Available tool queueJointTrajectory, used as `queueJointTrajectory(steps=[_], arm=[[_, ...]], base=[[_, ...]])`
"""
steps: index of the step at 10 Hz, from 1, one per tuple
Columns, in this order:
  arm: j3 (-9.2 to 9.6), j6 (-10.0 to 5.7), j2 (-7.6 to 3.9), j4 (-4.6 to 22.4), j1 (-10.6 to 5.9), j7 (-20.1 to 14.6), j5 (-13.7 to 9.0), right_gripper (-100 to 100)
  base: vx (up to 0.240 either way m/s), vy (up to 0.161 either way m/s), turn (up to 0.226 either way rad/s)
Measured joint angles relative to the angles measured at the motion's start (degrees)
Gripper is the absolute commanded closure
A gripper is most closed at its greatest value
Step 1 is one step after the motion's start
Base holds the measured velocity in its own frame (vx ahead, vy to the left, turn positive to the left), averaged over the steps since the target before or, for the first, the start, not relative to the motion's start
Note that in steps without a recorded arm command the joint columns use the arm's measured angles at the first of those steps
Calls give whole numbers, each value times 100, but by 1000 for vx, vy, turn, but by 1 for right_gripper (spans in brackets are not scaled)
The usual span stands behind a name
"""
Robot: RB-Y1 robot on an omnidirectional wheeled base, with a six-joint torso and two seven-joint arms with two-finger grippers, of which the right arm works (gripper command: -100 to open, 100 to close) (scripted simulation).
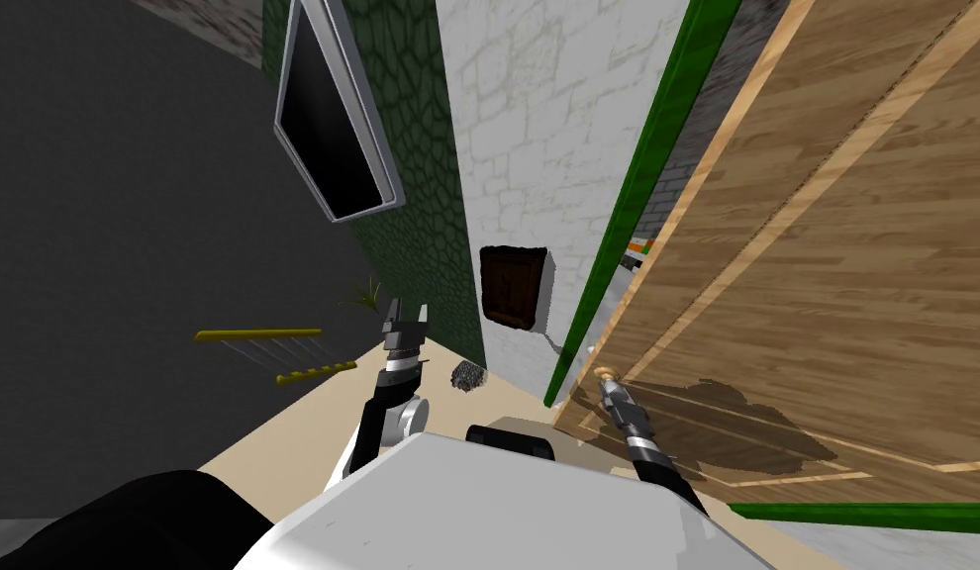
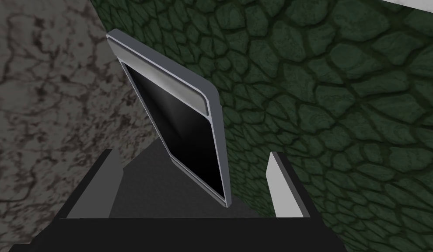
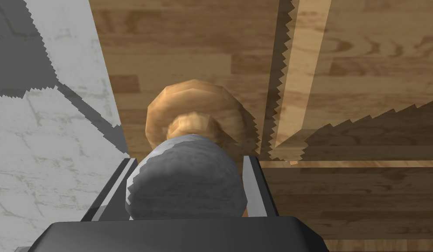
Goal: Pull the door open
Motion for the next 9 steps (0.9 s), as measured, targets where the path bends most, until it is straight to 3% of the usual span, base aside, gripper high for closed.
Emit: queueJointTrajectory(steps=[5, 9], arm=[[264, -135, -159, -51, 93, -215, 102, 100], [533, -448, -351, 28, 182, -495, 231, 100]], base=[[-180, -33, 92], [-247, -58, 147]])
